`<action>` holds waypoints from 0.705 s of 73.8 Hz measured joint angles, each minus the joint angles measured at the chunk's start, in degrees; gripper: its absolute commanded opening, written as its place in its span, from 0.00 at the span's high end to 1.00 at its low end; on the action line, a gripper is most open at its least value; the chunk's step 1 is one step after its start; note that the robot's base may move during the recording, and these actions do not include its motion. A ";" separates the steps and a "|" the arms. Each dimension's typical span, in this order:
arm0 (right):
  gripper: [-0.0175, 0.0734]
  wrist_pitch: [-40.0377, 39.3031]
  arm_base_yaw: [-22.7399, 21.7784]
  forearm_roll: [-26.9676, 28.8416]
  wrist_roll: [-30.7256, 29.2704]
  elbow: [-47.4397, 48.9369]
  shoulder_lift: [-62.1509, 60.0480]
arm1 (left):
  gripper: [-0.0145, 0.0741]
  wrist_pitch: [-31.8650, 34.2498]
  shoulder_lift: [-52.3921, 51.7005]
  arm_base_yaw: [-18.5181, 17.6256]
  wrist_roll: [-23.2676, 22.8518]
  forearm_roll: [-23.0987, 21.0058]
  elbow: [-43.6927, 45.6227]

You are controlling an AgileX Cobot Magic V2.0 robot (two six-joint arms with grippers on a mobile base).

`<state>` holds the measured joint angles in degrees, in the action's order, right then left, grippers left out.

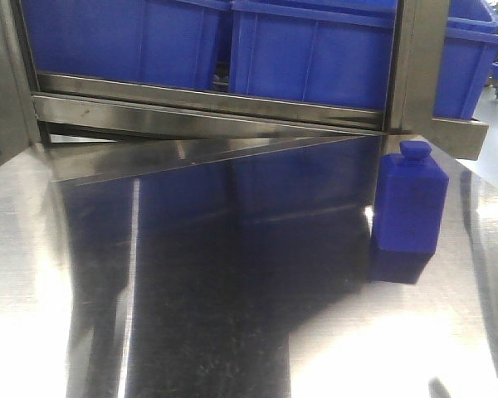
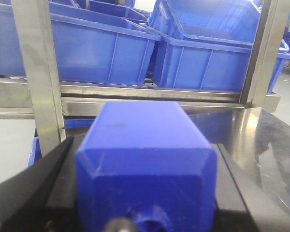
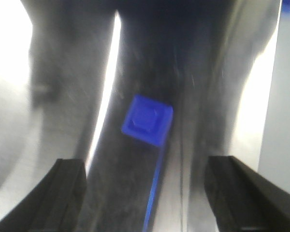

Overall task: Pick and sort blue part to right shelf
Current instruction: 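Lower the right gripper over the other blue part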

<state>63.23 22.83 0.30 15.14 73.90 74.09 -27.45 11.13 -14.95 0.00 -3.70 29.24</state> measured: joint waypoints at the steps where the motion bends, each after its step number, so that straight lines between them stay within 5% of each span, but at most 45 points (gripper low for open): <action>1: 0.17 0.66 0.00 0.00 0.13 0.61 0.94 | 0.49 0.00 0.00 0.00 0.00 0.00 0.00; 52: 0.17 -3.64 0.00 0.08 6.49 2.35 23.72 | 0.49 0.04 0.00 0.00 0.00 0.09 0.00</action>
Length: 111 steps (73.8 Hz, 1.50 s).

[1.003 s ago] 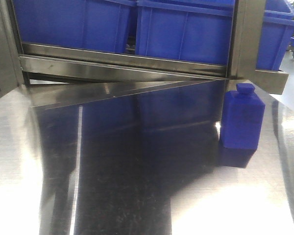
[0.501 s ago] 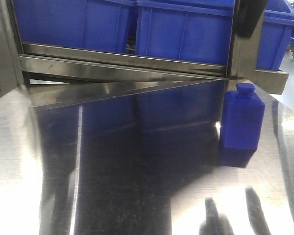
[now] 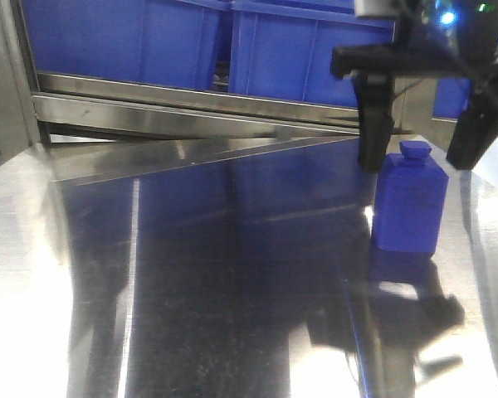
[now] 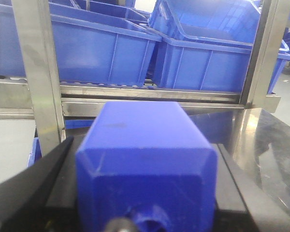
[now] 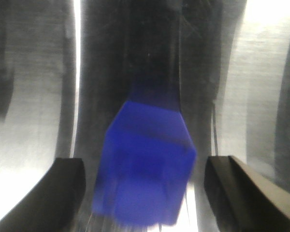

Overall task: Pick and sort blue part to right shelf
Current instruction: 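Lower the right gripper over the other blue part, then grasp the second blue part with the right gripper and lift it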

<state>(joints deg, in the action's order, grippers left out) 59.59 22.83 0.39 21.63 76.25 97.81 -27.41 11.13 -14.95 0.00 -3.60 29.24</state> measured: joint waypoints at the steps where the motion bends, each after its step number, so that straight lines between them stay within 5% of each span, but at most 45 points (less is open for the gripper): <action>1: 0.17 -0.15 0.00 0.00 0.00 -0.11 0.31 | 0.49 0.00 0.00 0.00 0.00 0.00 0.00; 15: 0.23 -3.83 0.00 0.00 0.21 -1.78 3.31 | 0.49 0.00 0.00 0.00 0.00 0.00 0.00; 30: 0.50 -5.63 0.00 -0.39 0.30 -2.85 4.05 | 0.49 0.09 0.00 0.00 0.00 0.00 0.00; 71: 0.50 -11.11 4.13 -8.49 0.30 -7.20 -14.87 | 0.49 -0.52 0.00 0.00 0.00 1.58 0.00; 111: 0.50 -24.31 4.26 -17.54 0.41 -37.23 -51.95 | 0.49 -2.40 -7.34 0.00 0.00 3.60 0.00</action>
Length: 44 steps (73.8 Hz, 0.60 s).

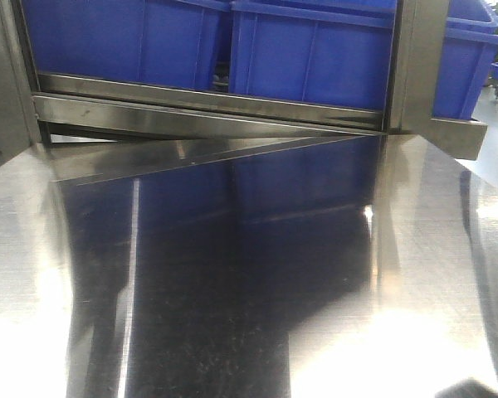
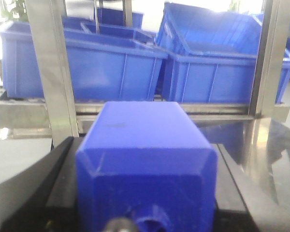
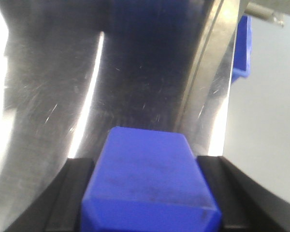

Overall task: Pick and sort blue part to right shelf
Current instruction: 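Grasp the second blue part with the right gripper and lift it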

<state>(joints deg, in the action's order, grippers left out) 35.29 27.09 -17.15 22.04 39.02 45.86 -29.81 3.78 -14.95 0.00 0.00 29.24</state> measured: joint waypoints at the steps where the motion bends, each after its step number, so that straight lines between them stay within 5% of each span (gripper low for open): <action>1: 0.50 -0.26 0.00 -0.07 0.00 -0.67 -0.97 | 0.49 0.00 -0.01 0.00 0.00 0.00 0.00; 44: 0.50 -0.94 0.00 -5.50 0.00 -6.80 -32.59 | 0.49 0.00 -0.16 0.00 0.00 0.00 0.00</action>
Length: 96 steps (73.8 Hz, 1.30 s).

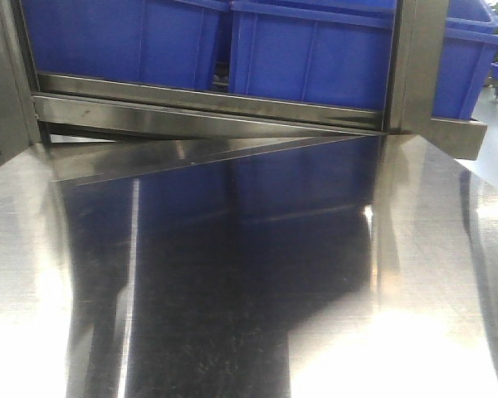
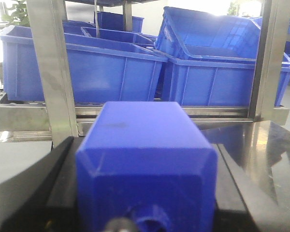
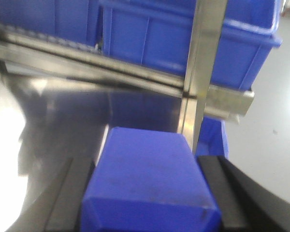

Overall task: Pick and sort blue part to right shelf
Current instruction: 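Grasp the second blue part with the right gripper and lift it, then drive the base to the blue bin rack holding both parts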

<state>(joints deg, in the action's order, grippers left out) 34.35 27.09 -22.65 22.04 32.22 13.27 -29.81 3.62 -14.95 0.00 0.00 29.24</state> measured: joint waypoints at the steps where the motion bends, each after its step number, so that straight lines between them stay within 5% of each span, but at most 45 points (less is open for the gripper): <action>1: 0.50 0.00 0.00 -0.12 0.00 0.13 -0.49 | 0.49 0.00 0.00 0.00 0.00 0.00 0.00; 96: 0.50 0.03 0.00 -0.45 0.00 1.37 -4.07 | 0.49 0.00 0.00 0.00 0.00 0.00 0.00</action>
<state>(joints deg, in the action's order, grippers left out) 34.38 27.09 -23.10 22.04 33.59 9.20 -29.81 3.62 -14.95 0.00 0.00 29.24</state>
